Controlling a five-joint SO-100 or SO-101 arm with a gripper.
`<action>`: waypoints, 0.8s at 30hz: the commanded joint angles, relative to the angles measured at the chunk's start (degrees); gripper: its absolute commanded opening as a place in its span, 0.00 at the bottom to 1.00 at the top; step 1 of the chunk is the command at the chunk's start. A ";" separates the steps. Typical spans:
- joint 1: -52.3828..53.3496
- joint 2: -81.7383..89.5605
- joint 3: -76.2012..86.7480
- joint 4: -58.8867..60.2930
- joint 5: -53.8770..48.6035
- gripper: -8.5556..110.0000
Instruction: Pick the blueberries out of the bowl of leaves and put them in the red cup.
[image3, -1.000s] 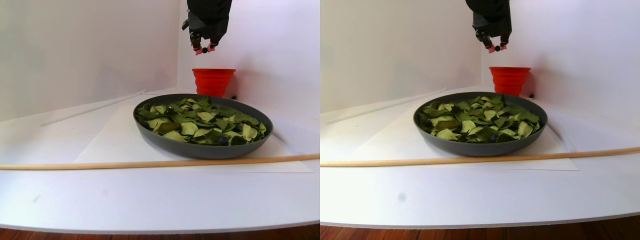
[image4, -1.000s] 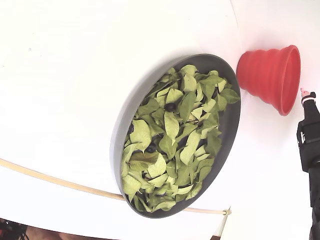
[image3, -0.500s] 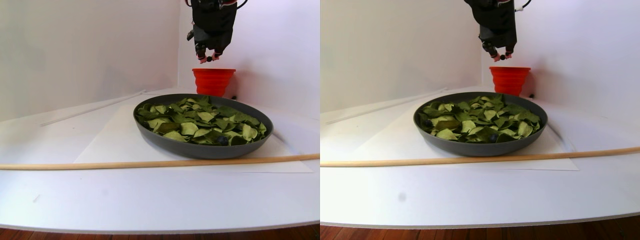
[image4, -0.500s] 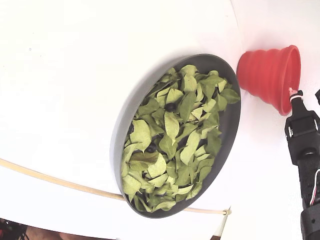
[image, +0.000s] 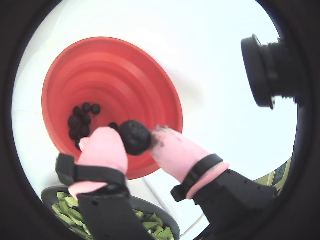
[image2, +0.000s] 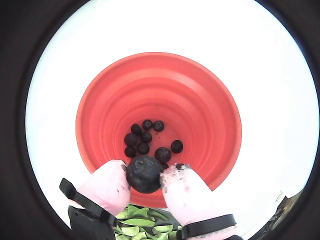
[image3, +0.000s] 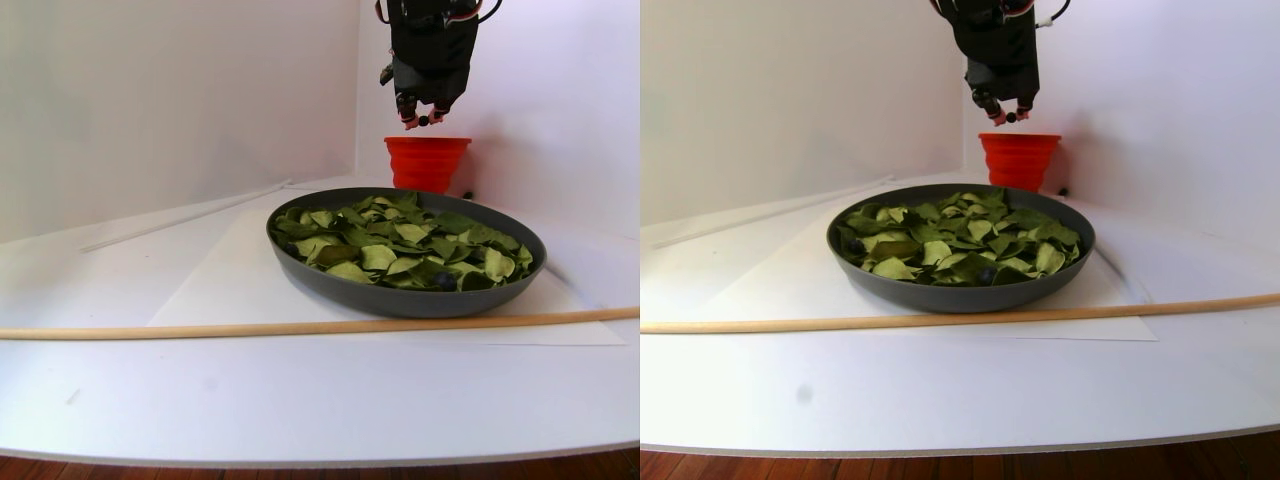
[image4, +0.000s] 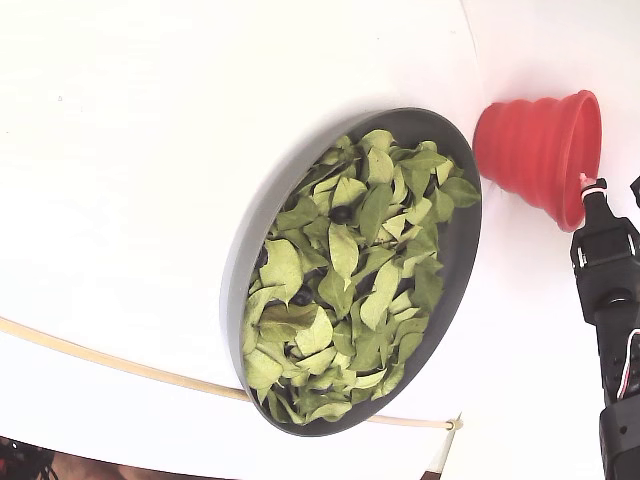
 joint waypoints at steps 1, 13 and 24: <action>2.37 2.29 -4.83 -0.26 0.35 0.22; 2.46 3.69 -4.31 -0.26 0.44 0.23; 2.55 7.29 -3.69 -0.18 0.70 0.23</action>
